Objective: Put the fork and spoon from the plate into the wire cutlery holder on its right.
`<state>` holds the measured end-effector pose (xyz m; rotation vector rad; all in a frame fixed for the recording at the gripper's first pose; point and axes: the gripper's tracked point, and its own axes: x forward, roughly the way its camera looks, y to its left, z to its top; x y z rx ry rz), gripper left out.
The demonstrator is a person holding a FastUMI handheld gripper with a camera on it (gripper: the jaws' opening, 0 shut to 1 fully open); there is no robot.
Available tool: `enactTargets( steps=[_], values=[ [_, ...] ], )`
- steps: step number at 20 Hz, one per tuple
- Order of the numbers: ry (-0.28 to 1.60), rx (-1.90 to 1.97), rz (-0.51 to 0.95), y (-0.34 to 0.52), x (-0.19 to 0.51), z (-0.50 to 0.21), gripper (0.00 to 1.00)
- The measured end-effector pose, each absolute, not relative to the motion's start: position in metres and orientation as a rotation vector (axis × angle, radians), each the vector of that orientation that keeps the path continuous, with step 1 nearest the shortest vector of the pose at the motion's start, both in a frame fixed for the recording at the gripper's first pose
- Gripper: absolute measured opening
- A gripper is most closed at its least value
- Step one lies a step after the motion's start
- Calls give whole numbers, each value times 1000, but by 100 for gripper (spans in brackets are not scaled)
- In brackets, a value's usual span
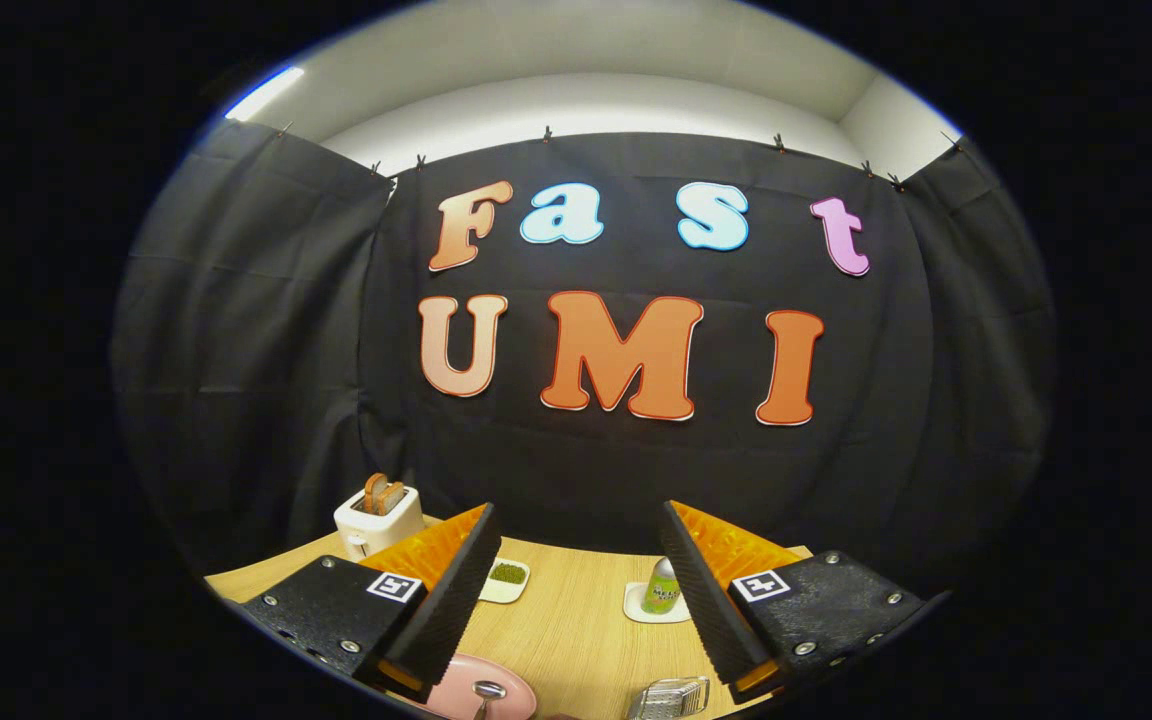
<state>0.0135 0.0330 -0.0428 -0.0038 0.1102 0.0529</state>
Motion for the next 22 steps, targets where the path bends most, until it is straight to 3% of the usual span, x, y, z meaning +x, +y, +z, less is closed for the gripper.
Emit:
enactTargets(
  steps=[5,12,22],
  values=[
    [280,10,112,60,11,-99,97],
    [682,8,237,108,-20,-224,91],
    [1175,-38,319,140,-90,-367,57]
  ],
)
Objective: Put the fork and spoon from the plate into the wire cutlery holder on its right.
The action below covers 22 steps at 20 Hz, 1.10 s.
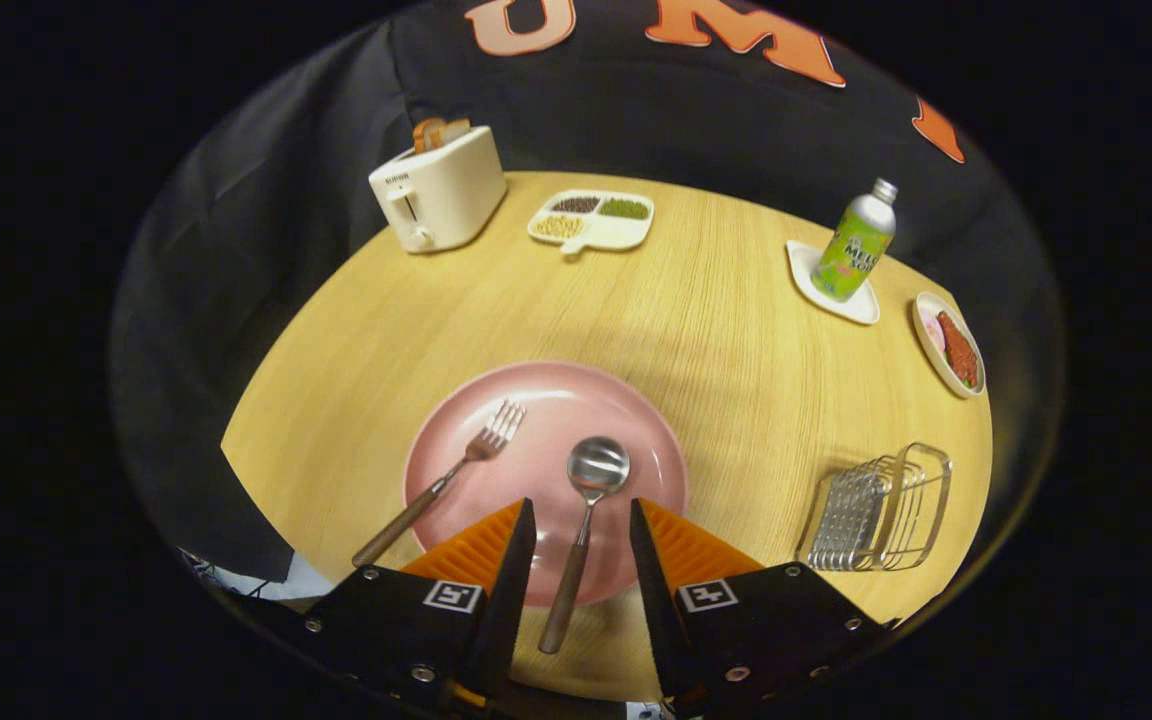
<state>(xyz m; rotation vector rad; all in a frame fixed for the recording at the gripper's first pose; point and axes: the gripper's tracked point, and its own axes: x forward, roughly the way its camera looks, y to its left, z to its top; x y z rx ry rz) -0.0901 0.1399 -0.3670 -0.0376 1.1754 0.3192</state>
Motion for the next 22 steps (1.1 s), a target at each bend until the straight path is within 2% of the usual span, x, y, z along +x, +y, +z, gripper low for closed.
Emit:
enactTargets(
  steps=[9,15,22],
  values=[
    [1363,-58,276,141,-111,-406,21],
    [1382,-27,268,142,-109,-406,7],
    [1289,5,243,123,-96,-366,5]
  ],
)
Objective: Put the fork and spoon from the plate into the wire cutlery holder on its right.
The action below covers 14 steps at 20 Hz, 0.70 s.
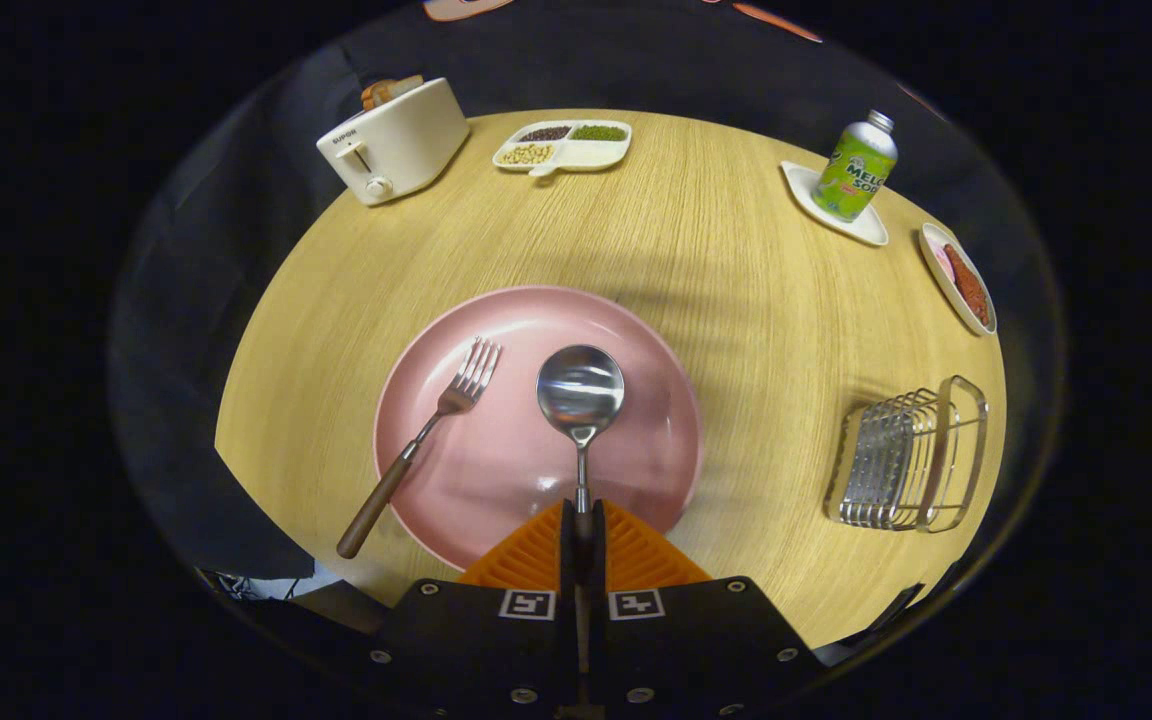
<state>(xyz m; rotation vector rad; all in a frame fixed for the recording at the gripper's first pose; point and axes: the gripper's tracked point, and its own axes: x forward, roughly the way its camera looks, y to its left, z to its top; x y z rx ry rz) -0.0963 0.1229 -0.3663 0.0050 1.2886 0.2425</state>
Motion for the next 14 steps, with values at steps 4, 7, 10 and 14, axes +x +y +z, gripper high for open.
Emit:
enactTargets(
  steps=[4,7,10,14],
  values=[
    [1243,25,155,80,-91,-333,5],
    [1241,17,74,34,-97,-318,5],
    [1261,22,-9,-11,-106,-311,5],
    [1287,19,-81,-55,-109,-312,5]
  ],
)
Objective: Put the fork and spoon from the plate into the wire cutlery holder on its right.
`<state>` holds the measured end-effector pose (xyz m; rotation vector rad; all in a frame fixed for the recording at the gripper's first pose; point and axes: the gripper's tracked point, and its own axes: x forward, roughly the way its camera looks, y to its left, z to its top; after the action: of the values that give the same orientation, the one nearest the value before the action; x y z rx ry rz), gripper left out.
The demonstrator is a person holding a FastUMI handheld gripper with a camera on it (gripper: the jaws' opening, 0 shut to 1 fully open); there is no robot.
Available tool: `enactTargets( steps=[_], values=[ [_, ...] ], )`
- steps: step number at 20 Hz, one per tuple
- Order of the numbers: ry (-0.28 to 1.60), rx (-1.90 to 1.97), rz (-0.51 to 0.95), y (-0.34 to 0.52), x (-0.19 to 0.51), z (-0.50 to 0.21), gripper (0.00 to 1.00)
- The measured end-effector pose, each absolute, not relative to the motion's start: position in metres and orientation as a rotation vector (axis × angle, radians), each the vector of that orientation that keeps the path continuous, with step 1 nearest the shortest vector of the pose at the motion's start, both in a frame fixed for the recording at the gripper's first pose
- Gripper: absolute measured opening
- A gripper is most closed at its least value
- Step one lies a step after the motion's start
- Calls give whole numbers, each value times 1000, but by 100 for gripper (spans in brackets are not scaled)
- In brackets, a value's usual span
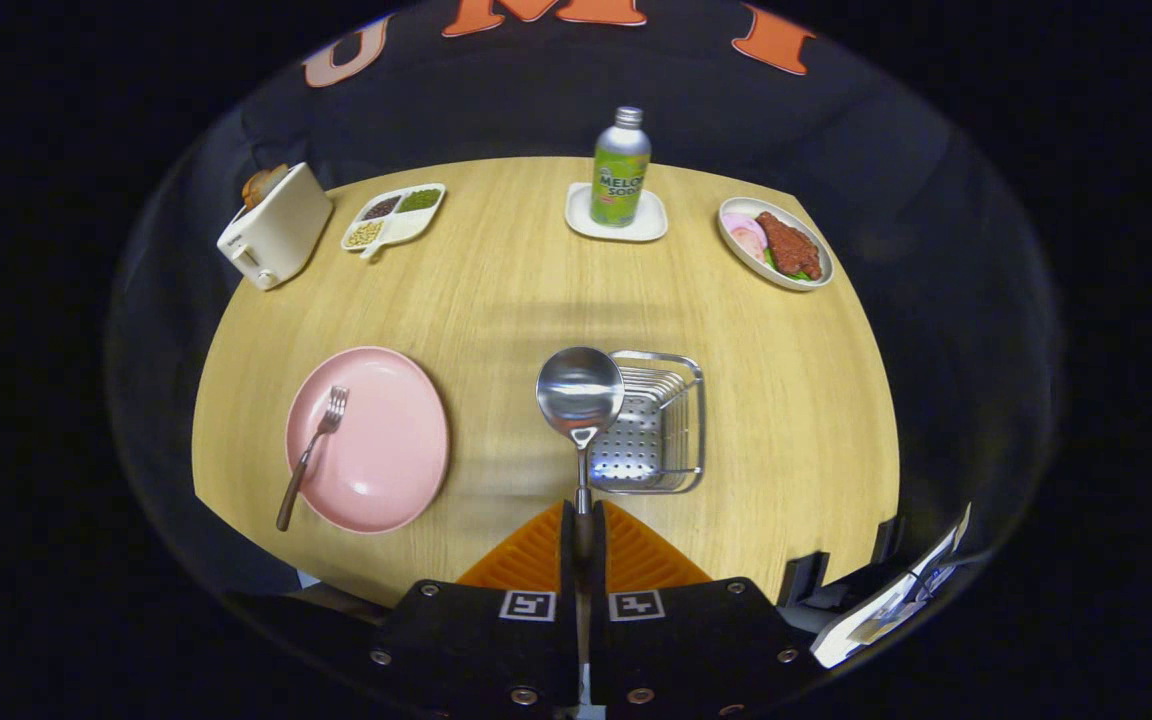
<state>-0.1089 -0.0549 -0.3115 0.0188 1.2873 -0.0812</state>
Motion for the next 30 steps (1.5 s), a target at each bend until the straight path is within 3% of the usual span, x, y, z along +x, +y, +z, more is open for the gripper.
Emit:
enactTargets(
  steps=[19,25,30],
  values=[
    [1630,-42,47,-89,-100,-338,6],
    [1608,-25,27,-90,-76,-346,11],
    [1480,50,6,-74,-55,-331,11]
  ],
)
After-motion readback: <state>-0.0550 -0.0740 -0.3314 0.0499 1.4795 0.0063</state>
